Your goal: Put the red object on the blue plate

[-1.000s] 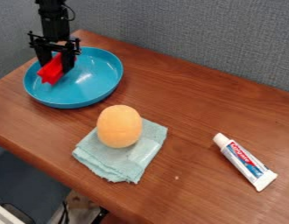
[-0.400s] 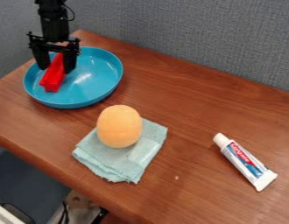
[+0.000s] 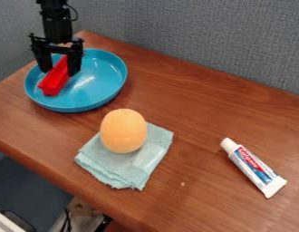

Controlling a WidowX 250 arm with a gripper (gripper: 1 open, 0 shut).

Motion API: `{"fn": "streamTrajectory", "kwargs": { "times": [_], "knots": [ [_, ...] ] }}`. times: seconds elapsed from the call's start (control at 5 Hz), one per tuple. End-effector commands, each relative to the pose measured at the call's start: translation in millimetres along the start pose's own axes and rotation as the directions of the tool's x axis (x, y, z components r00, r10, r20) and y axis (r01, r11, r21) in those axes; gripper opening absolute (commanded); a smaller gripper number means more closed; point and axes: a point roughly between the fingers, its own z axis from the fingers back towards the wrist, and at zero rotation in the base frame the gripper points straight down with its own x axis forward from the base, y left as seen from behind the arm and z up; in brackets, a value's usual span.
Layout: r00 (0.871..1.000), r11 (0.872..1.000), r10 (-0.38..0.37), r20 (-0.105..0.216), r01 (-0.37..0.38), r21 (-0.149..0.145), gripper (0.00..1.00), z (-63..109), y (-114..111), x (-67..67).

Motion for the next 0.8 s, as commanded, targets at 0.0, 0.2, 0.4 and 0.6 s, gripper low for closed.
{"fn": "streamTrajectory", "kwargs": {
  "times": [0.0,0.2,0.4,0.6],
  "knots": [
    [0.991,1.000,-0.004,0.136,0.001,0.024,1.00,60.8,-2,-4.2],
    [0.989,1.000,-0.013,0.147,0.010,0.025,1.00,71.1,-7,-7.1],
    [0.989,1.000,-0.019,0.148,0.015,0.024,1.00,74.2,-9,-8.7],
    [0.991,1.000,-0.018,0.131,0.015,0.027,1.00,68.2,-10,-8.8]
  ]
}}
